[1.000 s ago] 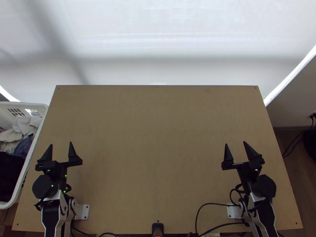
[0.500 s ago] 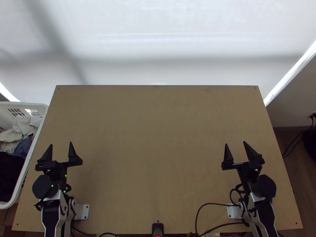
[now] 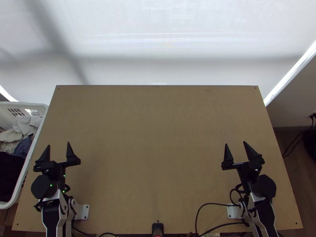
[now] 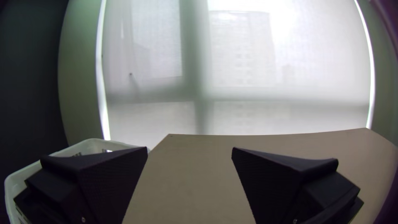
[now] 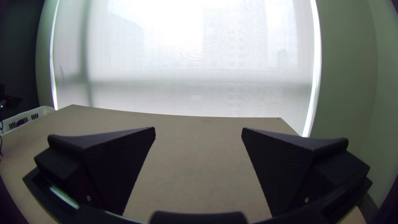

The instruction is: Fold the t-shirt

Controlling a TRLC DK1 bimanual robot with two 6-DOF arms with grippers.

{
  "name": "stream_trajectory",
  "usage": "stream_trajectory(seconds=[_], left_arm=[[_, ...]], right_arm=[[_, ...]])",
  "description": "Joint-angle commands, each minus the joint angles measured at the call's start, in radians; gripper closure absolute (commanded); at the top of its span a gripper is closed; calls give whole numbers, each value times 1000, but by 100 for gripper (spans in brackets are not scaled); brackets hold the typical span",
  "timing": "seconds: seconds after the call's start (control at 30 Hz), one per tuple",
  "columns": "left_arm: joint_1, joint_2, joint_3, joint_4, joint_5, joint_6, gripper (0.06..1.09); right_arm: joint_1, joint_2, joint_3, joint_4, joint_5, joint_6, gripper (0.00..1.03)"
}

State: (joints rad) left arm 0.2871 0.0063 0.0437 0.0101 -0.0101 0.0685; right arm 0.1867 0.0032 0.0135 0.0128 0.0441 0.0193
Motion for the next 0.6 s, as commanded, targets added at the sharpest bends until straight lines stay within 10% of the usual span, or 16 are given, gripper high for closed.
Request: stream_trajectory(seconds=[0.0, 0.57], left_arm=[[92, -6, -41, -18, 2, 63, 10], [192, 172, 351, -137, -195, 60, 10]], right_arm=[[-6, -6, -6, -19, 10, 16, 5], [-4, -6, -6, -19, 10, 16, 5]])
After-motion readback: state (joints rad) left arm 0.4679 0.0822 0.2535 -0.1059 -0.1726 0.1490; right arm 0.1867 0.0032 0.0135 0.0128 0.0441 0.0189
